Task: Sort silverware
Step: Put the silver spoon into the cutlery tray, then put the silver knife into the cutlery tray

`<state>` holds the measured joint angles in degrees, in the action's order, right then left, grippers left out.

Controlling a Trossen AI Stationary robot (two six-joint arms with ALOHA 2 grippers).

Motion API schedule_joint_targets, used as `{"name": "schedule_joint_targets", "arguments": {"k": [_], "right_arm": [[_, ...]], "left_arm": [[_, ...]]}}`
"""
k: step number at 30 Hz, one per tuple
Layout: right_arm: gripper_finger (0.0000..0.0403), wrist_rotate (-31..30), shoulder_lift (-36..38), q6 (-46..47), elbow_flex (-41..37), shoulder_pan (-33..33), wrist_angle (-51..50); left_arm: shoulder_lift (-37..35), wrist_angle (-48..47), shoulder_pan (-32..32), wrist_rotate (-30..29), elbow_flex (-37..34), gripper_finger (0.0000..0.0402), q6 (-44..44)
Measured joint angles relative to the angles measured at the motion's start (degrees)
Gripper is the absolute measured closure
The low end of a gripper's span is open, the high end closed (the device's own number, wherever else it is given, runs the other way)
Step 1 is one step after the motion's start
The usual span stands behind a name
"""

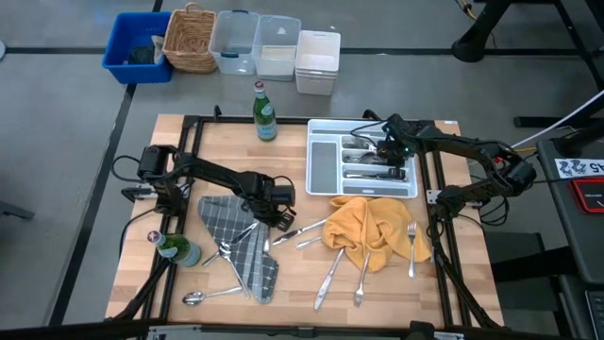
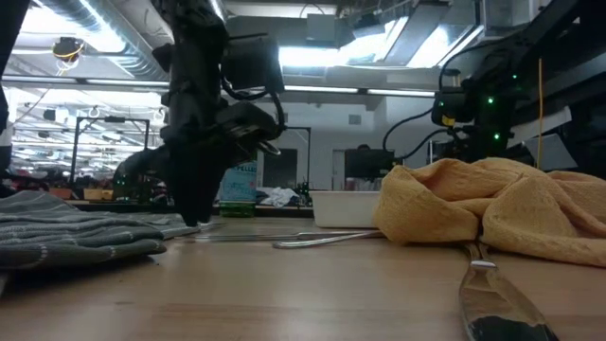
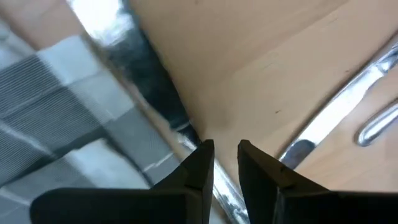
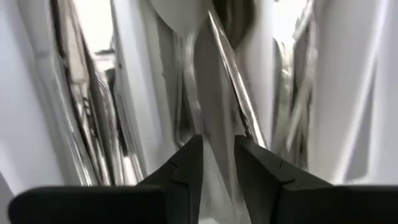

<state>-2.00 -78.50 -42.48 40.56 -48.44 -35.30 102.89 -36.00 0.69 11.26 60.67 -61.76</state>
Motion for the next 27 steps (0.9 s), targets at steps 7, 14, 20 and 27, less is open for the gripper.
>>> {"name": "schedule_joint_targets", "arguments": {"k": [7,14,20,27], "right_arm": [[0.0307,0.0,0.0,-0.1,3.1,0.0,-4.3],[0.0307,0.2,0.0,-0.2,6.8,0.0,-7.7],[0.0307,0.4,0.0,-0.2,9.5,0.0,-8.3],[0.0307,0.5,0.0,0.0,10.4,0.1,-8.5]], "left_arm": [[0.0,0.9,0.0,0.0,-1.1,0.0341,-1.5],[-0.2,1.1,0.1,0.0,-1.0,0.0341,-3.9],[-0.2,0.9,0.0,0.0,0.6,0.0341,-3.9],[-0.2,-1.7,0.0,0.1,1.2,0.0341,-4.3]]}}
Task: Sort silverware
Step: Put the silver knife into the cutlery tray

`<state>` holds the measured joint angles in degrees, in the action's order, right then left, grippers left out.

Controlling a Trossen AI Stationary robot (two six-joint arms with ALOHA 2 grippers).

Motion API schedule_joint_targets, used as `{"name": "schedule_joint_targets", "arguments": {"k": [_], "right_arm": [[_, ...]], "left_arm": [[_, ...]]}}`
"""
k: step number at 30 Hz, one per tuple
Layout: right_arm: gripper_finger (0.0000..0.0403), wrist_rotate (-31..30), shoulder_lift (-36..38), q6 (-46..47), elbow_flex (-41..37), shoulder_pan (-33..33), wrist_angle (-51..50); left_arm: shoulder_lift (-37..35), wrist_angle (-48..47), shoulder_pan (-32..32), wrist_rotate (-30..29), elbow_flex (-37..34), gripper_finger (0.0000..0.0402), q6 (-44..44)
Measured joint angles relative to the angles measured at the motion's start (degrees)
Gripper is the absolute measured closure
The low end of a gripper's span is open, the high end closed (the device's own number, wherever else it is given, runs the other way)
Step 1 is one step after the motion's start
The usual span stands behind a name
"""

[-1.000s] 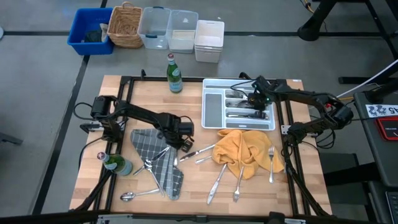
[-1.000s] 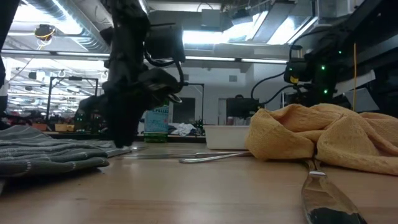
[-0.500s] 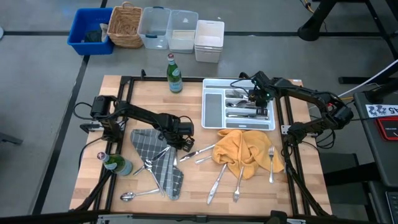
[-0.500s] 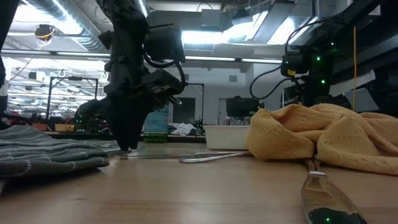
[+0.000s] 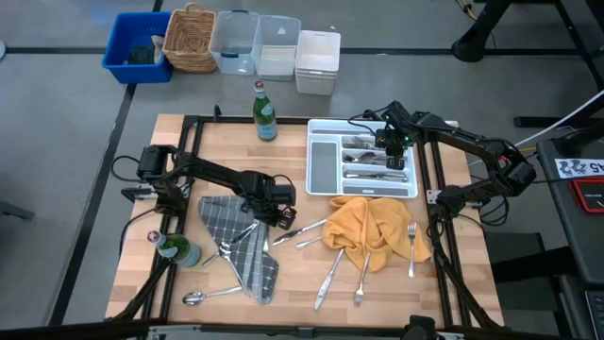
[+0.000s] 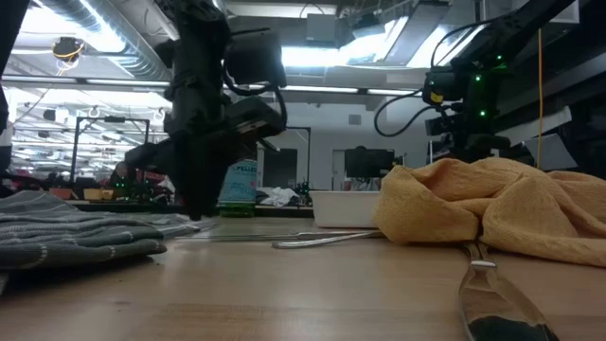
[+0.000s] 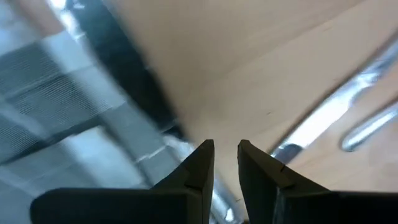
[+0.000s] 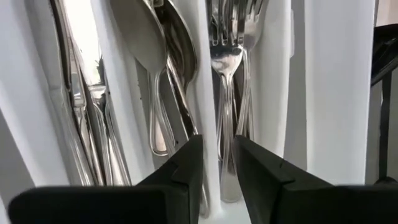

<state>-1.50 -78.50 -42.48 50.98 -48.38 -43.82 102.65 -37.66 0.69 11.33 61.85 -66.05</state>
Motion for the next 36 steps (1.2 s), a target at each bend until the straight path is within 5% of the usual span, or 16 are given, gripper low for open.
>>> {"name": "schedule_joint_targets", "arguments": {"k": [8,28,36], "right_arm": [[0.0307,0.0,0.0,0.1,0.0,0.0,-1.6],[0.0307,1.7,0.0,0.2,0.0,0.0,-1.5],[0.0307,2.2,0.0,0.2,0.0,0.0,-1.2]], "left_arm": [[0.0,-8.1,0.0,-0.5,0.0,0.0341,-1.5],[0.3,-0.4,1.1,-5.2,-2.4,0.0341,-9.4],[0.3,2.6,1.8,-5.2,-3.0,0.0341,-3.9]]}}
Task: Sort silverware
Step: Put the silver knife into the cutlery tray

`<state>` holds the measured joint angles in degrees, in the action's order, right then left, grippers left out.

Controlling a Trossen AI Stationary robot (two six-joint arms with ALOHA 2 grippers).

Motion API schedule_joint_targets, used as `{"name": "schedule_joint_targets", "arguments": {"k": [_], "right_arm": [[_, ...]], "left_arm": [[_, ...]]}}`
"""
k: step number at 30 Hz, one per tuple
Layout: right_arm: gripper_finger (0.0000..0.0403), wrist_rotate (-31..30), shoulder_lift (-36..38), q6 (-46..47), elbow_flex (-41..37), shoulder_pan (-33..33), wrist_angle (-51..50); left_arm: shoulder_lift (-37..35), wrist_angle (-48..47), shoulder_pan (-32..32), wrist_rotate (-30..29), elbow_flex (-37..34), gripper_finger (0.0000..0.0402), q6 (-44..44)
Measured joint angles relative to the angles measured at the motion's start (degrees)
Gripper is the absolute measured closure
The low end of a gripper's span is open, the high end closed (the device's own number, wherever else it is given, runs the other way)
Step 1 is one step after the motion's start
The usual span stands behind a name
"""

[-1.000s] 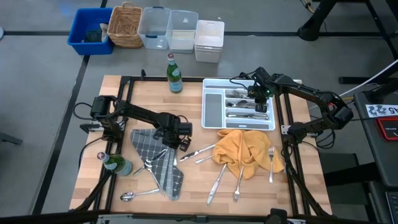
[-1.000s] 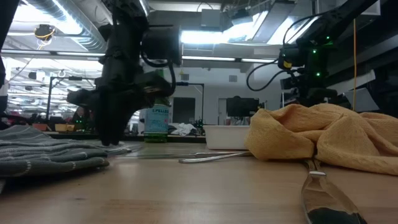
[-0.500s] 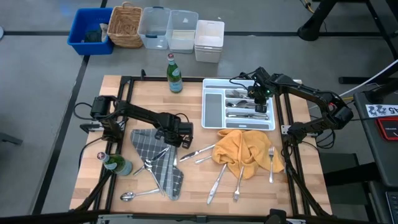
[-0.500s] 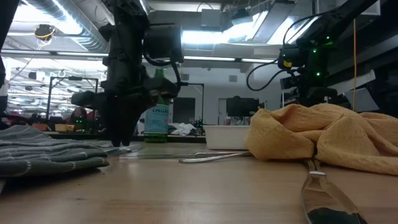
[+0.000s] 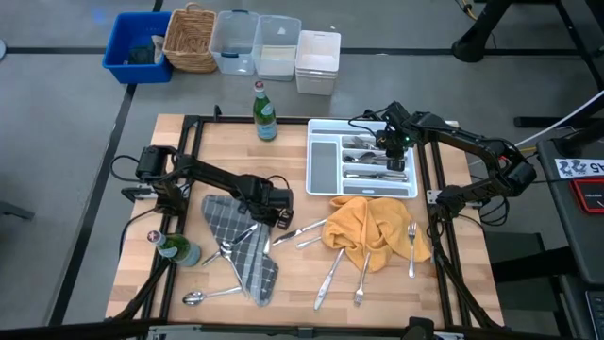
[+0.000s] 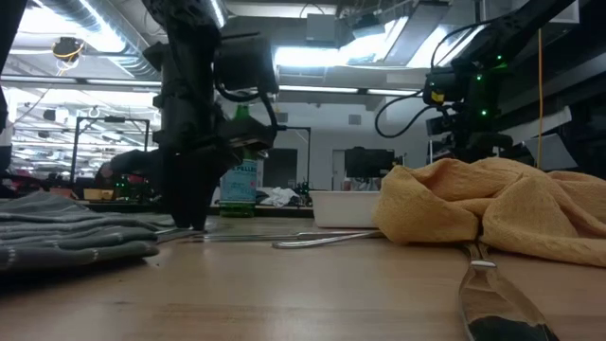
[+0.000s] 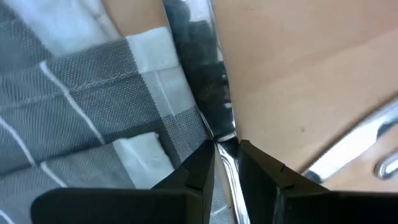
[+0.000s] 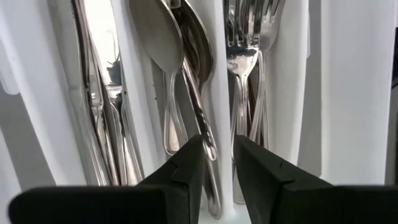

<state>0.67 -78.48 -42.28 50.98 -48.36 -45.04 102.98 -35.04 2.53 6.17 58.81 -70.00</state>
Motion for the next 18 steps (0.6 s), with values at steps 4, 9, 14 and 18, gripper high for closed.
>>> {"name": "schedule_joint_targets", "arguments": {"k": [4,9,14,18], "right_arm": [[0.0307,0.0,0.0,0.0,0.0,0.0,0.1],[0.0307,0.0,0.0,0.0,0.0,0.0,0.0],[0.0307,0.0,0.0,0.0,0.0,0.0,0.0],[0.0307,0.0,0.0,0.0,0.0,0.0,0.0]], "left_arm": [[0.0,-0.9,0.0,-1.2,0.0,0.0341,2.8],[0.0,-4.9,-1.6,-4.8,0.1,0.0341,5.9],[0.0,-7.6,-4.1,-6.4,0.0,0.0341,7.4],[0.0,-7.0,-5.2,-6.4,0.0,0.0341,7.4]]}}
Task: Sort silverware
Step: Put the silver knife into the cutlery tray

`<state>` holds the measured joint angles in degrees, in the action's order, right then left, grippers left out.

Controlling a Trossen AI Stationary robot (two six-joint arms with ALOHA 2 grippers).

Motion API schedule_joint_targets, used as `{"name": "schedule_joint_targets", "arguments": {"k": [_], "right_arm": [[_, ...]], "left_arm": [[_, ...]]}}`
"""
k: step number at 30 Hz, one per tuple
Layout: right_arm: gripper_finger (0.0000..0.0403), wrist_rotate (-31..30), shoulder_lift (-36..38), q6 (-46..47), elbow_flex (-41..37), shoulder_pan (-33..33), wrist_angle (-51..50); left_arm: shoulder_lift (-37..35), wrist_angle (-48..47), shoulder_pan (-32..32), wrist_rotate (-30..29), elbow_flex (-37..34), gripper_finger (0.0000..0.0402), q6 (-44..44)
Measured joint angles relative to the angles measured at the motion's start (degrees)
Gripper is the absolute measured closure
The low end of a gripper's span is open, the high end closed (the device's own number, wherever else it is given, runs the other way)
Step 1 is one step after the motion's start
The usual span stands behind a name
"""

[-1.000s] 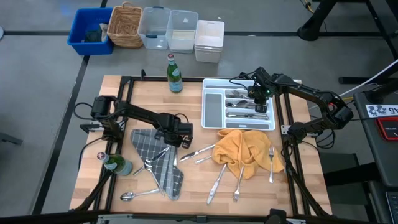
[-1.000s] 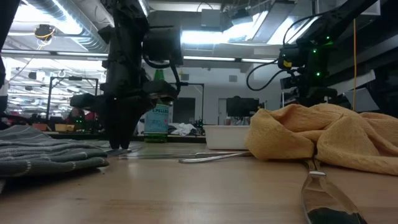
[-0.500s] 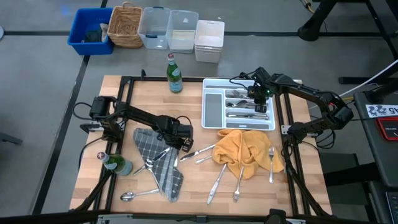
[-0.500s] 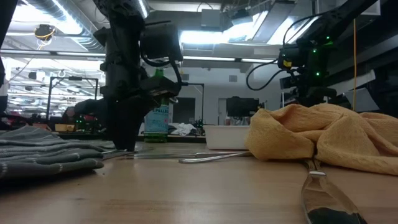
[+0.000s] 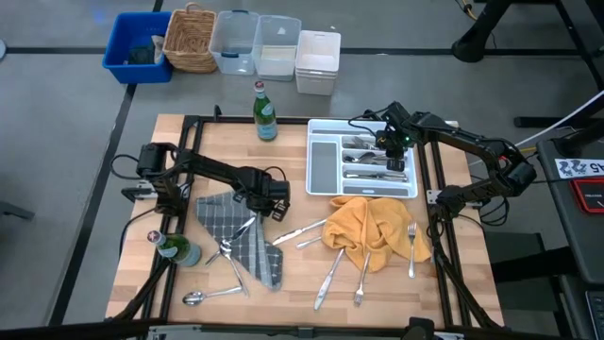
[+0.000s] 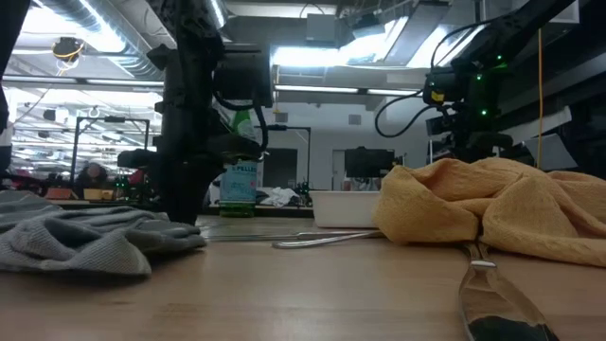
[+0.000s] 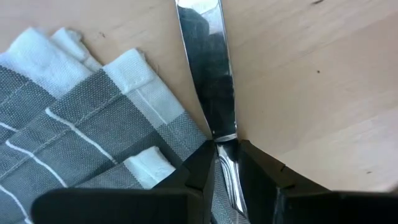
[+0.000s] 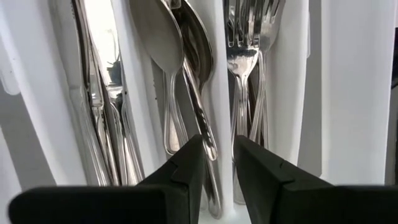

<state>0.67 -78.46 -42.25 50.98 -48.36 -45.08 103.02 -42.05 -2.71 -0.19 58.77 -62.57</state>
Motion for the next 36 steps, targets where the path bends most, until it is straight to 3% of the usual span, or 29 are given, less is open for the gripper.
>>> {"name": "schedule_joint_targets", "arguments": {"k": [6,24,36], "right_arm": [[0.0307,0.0,0.0,2.5,0.0,0.0,-0.1],[0.0307,0.0,0.0,3.0,0.0,0.0,0.0],[0.0307,0.0,0.0,3.0,0.0,0.0,0.0]], "left_arm": [[0.0,4.5,0.8,-1.1,0.0,0.0341,0.1],[-0.3,5.3,2.8,-1.5,0.9,0.0341,1.9],[2.1,5.6,6.1,-1.6,0.9,0.0341,13.7]]}}
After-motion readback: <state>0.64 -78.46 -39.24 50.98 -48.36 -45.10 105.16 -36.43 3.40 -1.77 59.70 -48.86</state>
